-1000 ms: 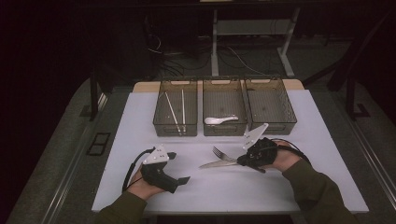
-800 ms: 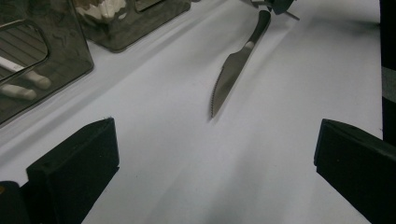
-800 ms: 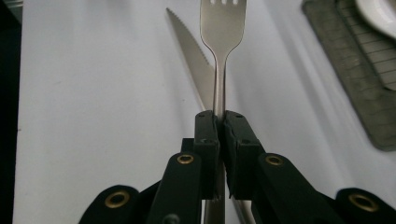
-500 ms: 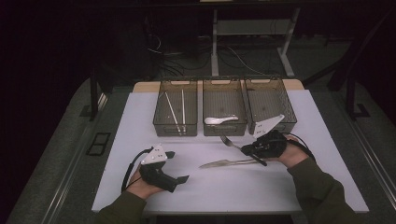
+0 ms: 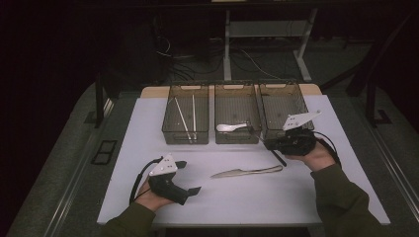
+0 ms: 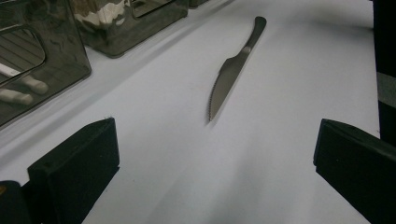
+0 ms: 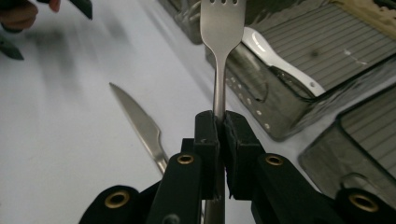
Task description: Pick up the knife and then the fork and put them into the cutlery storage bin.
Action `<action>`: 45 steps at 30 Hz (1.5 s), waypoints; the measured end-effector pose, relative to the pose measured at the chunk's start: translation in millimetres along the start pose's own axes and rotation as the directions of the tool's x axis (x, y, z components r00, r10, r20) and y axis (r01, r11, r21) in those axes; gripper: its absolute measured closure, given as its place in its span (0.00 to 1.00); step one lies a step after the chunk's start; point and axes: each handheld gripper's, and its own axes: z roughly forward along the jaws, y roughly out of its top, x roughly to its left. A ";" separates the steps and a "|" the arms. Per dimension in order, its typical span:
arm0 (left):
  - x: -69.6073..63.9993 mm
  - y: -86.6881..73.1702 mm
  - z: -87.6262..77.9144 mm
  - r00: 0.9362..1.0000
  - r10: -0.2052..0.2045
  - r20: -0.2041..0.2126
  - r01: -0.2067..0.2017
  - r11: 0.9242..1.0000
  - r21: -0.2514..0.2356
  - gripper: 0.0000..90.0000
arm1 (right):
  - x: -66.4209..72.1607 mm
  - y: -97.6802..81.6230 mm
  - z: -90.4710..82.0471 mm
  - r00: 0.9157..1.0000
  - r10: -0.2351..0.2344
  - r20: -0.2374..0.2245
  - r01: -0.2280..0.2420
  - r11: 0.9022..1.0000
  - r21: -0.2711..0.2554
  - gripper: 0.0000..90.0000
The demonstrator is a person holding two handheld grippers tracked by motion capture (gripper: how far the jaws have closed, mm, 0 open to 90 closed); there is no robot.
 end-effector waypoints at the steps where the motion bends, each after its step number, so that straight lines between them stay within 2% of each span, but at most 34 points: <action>1: 0.4 0.2 -0.2 1.000 -0.002 0.001 0.002 1.000 0.002 0.00 | -1.4 0.0 -1.3 1.000 0.009 0.005 -0.009 1.000 -0.010 0.93; 9: 1.0 0.3 -0.6 1.000 -0.011 -0.001 0.011 1.000 -0.007 0.00 | -13.7 2.5 -14.9 0.995 0.073 0.065 -0.069 0.996 -0.062 0.93; 16: -0.1 0.5 0.5 1.000 -0.009 -0.005 0.009 1.000 -0.004 0.00 | -26.8 7.2 -29.1 0.985 0.118 0.127 -0.106 0.989 -0.101 0.93; 21: 0.2 0.4 0.4 1.000 -0.012 -0.005 0.012 1.000 -0.005 0.00 | -40.2 10.6 -37.9 0.974 0.148 0.171 -0.127 0.983 -0.129 0.93; 31: 0.1 0.7 0.3 1.000 -0.012 -0.003 0.012 1.000 -0.007 0.00 | -72.2 23.6 -45.2 0.945 0.204 0.255 -0.167 0.973 -0.160 0.93; 37: -0.1 0.8 0.3 1.000 -0.009 0.000 0.009 1.000 -0.006 0.00 | -95.5 28.4 -39.6 0.921 0.238 0.309 -0.194 0.967 -0.166 0.93; 42: 0.0 0.9 0.3 1.000 -0.010 0.000 0.010 1.000 -0.009 0.00 | -115.1 21.8 -32.5 0.898 0.276 0.344 -0.227 0.958 -0.176 0.94; 45: -0.1 0.9 0.3 1.000 -0.011 0.001 0.011 1.000 -0.008 0.00 | -123.0 14.5 -27.5 0.888 0.289 0.357 -0.244 0.955 -0.168 0.93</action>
